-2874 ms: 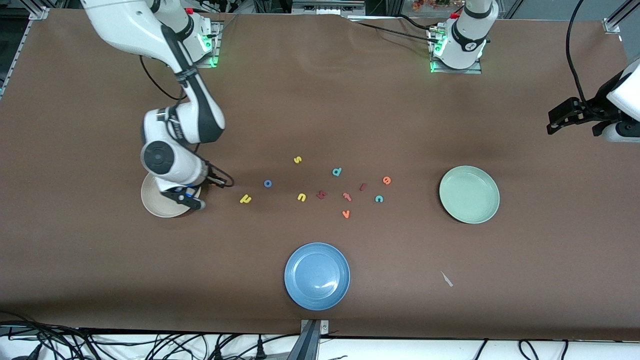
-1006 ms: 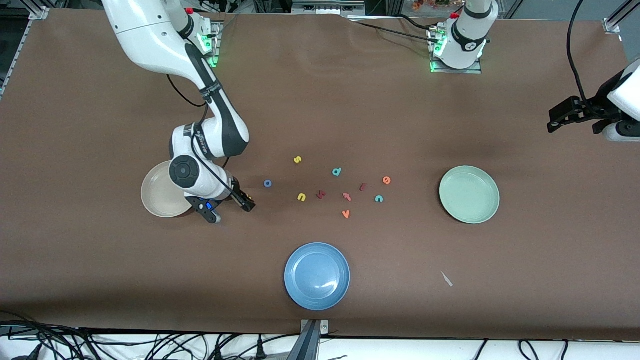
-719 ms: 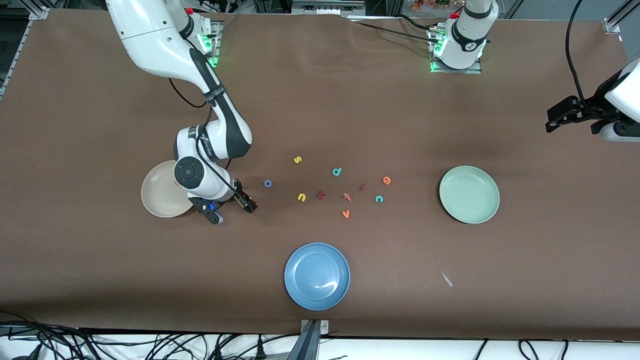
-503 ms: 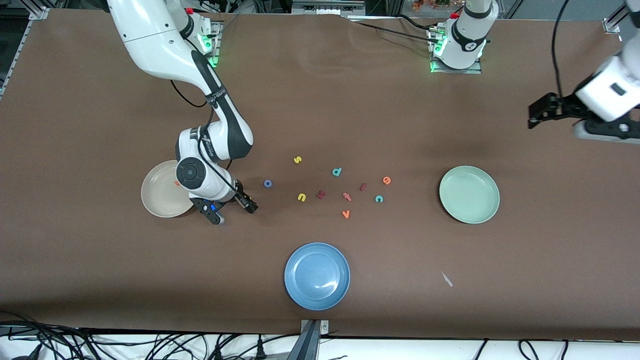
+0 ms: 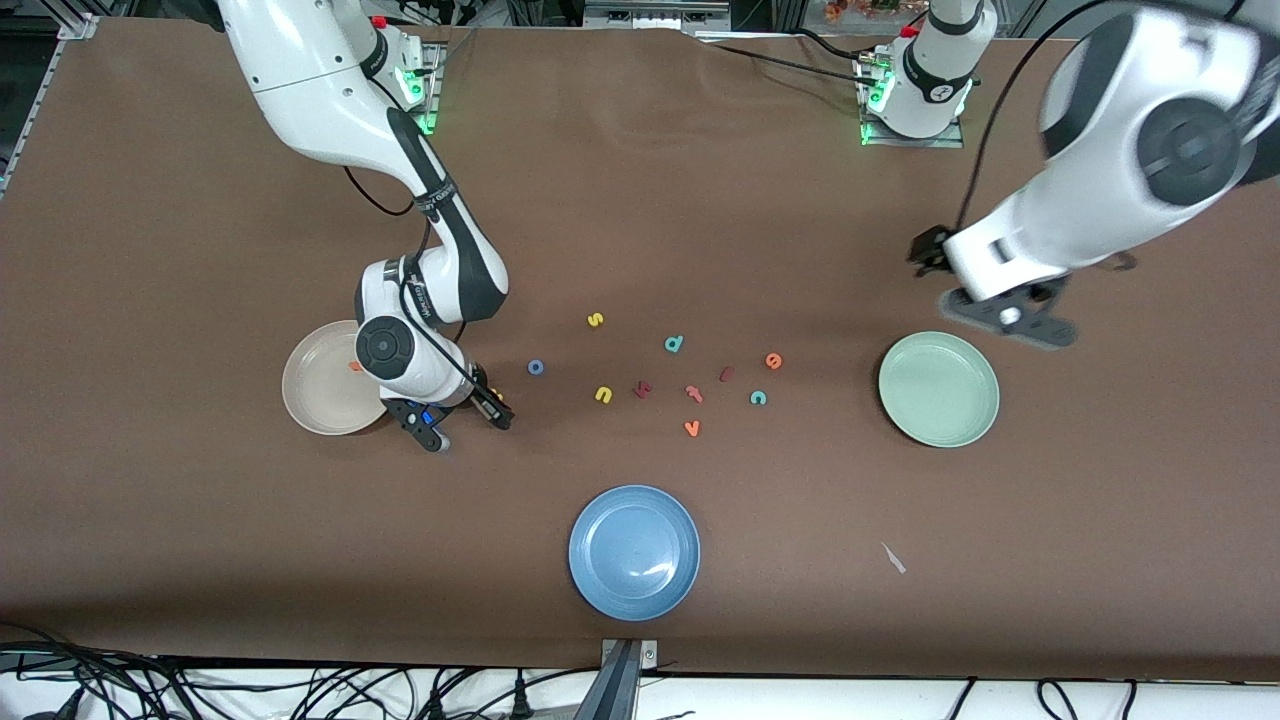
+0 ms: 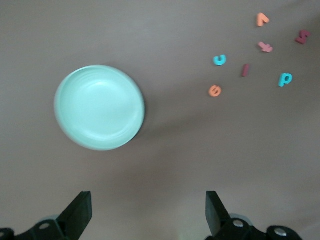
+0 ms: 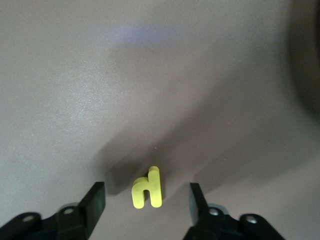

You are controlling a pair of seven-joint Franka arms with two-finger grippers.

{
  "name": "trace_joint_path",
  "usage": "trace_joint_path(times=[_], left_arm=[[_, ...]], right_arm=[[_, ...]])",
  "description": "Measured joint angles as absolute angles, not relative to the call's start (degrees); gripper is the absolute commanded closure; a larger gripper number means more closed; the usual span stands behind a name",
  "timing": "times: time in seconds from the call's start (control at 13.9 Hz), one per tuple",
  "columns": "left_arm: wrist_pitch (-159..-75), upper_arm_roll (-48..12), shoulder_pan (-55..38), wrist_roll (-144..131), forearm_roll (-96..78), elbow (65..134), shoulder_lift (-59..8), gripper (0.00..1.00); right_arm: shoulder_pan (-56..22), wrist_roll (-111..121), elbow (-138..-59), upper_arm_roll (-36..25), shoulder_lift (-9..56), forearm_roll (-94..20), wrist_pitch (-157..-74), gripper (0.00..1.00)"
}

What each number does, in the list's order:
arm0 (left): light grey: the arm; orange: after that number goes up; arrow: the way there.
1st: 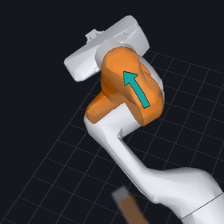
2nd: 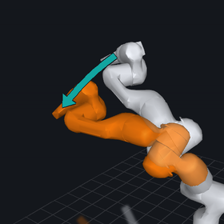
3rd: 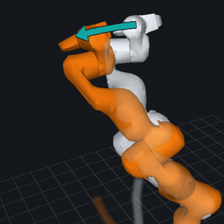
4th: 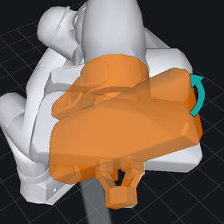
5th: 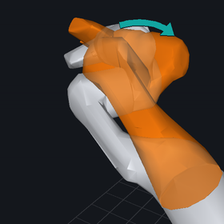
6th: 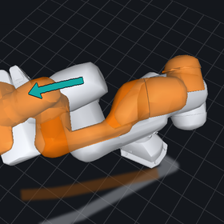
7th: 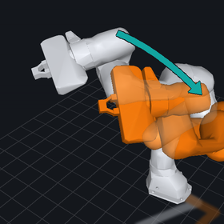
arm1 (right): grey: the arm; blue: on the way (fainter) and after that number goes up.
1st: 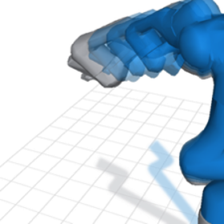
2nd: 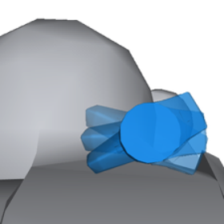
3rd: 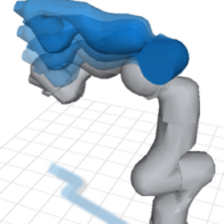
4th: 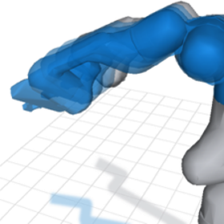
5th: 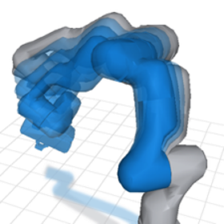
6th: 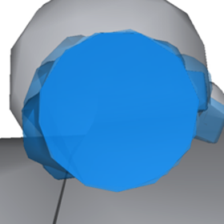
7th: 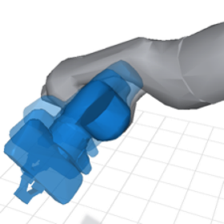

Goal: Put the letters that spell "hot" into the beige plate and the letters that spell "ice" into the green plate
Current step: 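Grasp the yellow letter with the right gripper while the left gripper reaches letters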

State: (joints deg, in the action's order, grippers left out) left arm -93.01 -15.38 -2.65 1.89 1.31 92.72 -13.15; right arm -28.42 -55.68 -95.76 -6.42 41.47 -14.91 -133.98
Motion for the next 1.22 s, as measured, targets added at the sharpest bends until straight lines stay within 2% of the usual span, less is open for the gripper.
trace_joint_path(times=[0.14, 0.36, 0.72, 0.79, 1.08, 1.22], left_arm=[[-96.85, -15.44, -5.53, 1.05, 1.31, 92.68, -17.64, 0.00], [-100.46, -15.47, -9.34, 0.84, 1.31, 92.68, -24.13, 0.00], [-113.73, -15.49, -13.48, 0.63, 1.32, 92.70, -34.62, 0.00], [-115.69, -15.49, -14.48, 0.48, 1.32, 92.78, -36.10, 0.00], [-120.57, -15.44, -16.80, -0.85, 1.33, 94.47, -38.88, 0.01], [-121.74, -15.22, -16.87, -0.91, 1.35, 96.43, -38.92, 0.11]], right_arm=[[-28.42, -55.67, -95.71, -6.42, 41.51, -14.91, -134.01, 0.46], [-28.43, -55.62, -95.68, -6.42, 41.66, -14.90, -134.23, 0.58], [-28.43, -55.59, -95.59, -6.44, 41.80, -14.90, -134.36, 0.72], [-28.43, -55.59, -95.57, -6.43, 41.80, -14.90, -134.36, 0.77], [-28.44, -55.25, -95.25, -6.43, 41.82, -14.58, -134.33, 0.83], [-28.43, -54.04, -93.80, -6.56, 41.82, -13.41, -132.81, 0.83]])
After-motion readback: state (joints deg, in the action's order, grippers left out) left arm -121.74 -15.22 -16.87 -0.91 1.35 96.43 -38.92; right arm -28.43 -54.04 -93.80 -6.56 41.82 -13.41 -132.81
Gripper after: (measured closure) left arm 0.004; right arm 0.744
